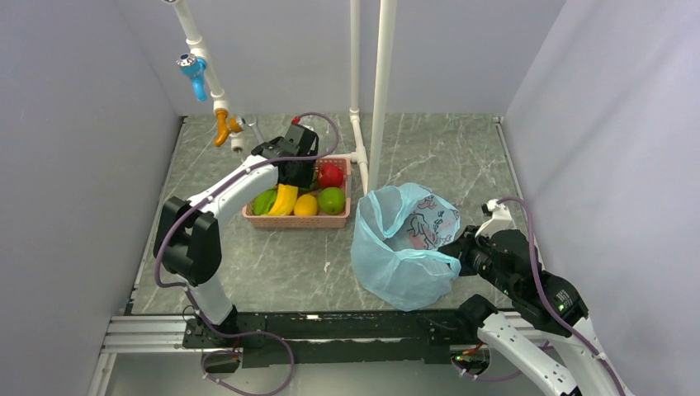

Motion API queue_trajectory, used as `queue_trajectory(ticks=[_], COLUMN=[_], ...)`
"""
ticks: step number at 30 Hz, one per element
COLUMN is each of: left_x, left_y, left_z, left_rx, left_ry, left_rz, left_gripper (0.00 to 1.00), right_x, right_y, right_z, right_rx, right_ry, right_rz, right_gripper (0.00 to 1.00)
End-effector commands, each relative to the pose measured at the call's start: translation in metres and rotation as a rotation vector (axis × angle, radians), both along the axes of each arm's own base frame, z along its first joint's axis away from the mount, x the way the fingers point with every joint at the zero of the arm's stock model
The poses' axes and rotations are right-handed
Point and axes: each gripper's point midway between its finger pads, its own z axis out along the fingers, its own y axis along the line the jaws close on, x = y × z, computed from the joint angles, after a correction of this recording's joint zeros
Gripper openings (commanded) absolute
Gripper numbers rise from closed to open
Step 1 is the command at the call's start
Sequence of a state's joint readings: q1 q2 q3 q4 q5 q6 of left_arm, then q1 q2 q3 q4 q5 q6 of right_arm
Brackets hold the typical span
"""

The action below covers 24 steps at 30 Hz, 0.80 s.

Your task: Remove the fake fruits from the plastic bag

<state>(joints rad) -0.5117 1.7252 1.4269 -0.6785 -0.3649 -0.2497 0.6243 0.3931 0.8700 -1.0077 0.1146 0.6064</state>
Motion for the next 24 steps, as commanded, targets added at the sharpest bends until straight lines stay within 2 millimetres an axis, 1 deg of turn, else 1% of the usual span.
queue_trajectory(ticks=[1, 5, 7, 9, 12, 13, 16, 18, 21, 24], left_x=[-0.010, -0.034, -0.054, -0.074, -0.107, -0.118, -0.148, -0.166, -0.181, -0.189], left_y=[-0.016, -0.051, -0.076, -0.098, -0.122, -0.129, -0.151, -0.166, -0.186, -0.207], left_z=[0.025, 0.045, 0.067, 0.086, 0.117, 0.121, 0.146, 0.159, 0.169, 0.170], left_rx=[-0.125, -0.333, -0.482, -0.630, -0.781, -0.805, -0.856, -0.882, -0.882, -0.855], left_ry=[-0.021, -0.004, -0.010, -0.019, -0.088, -0.108, -0.204, -0.242, -0.248, -0.228], left_rz=[-0.053, -0.208, -0.327, -0.442, -0.587, -0.624, -0.733, -0.799, -0.861, -0.913], left_gripper=[0.70, 0.69, 0.68, 0.64, 0.61, 0.62, 0.62, 0.62, 0.62, 0.61], right_x=[0.005, 0.005, 0.005, 0.005, 0.006, 0.006, 0.006, 0.006, 0.005, 0.004], right_y=[0.003, 0.003, 0.004, 0.005, 0.007, 0.008, 0.011, 0.014, 0.016, 0.017], right_z=[0.015, 0.015, 0.015, 0.014, 0.012, 0.012, 0.012, 0.012, 0.013, 0.016], right_rx=[0.035, 0.035, 0.035, 0.033, 0.029, 0.028, 0.026, 0.025, 0.027, 0.035], right_ry=[-0.048, -0.047, -0.047, -0.044, -0.038, -0.036, -0.033, -0.030, -0.029, -0.039], right_rz=[-0.004, -0.002, 0.001, 0.007, 0.015, 0.020, 0.037, 0.052, 0.069, 0.075], right_gripper=[0.00, 0.00, 0.00, 0.00, 0.00, 0.00, 0.00, 0.00, 0.00, 0.00])
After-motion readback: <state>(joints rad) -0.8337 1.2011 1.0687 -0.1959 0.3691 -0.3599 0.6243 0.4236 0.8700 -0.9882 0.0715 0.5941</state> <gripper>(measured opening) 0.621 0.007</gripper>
